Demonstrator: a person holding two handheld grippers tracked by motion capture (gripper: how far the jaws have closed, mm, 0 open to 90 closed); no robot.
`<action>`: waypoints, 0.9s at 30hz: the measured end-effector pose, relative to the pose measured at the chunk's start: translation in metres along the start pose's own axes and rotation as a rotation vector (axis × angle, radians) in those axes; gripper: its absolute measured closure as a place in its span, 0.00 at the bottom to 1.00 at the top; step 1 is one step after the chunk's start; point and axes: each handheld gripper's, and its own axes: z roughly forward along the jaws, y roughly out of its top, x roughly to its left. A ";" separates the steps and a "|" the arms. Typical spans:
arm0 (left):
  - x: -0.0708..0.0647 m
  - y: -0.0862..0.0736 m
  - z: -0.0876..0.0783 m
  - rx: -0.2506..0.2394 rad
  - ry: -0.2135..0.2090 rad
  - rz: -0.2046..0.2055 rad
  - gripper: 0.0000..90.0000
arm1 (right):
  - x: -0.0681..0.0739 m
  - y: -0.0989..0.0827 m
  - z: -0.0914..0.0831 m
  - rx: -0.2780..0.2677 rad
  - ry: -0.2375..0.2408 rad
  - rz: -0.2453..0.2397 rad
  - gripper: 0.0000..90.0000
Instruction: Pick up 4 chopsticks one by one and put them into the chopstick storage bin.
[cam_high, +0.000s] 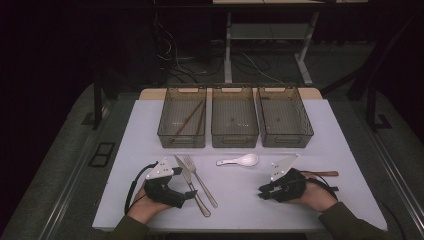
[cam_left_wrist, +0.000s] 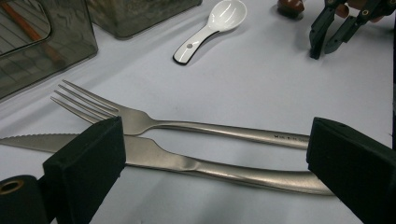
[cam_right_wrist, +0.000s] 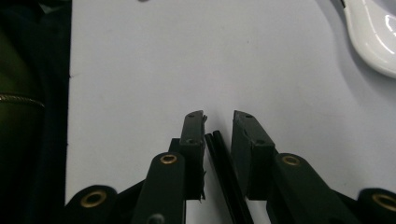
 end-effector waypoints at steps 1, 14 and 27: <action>0.000 0.000 0.000 0.000 0.000 0.000 0.04 | 0.000 0.000 0.001 0.004 -0.002 -0.006 0.82; 0.000 0.000 0.000 0.003 0.001 0.006 0.04 | 0.002 0.000 0.005 0.020 -0.021 -0.033 0.88; 0.000 0.000 0.000 0.004 0.001 0.006 0.04 | -0.007 0.002 0.005 0.007 -0.042 0.005 0.89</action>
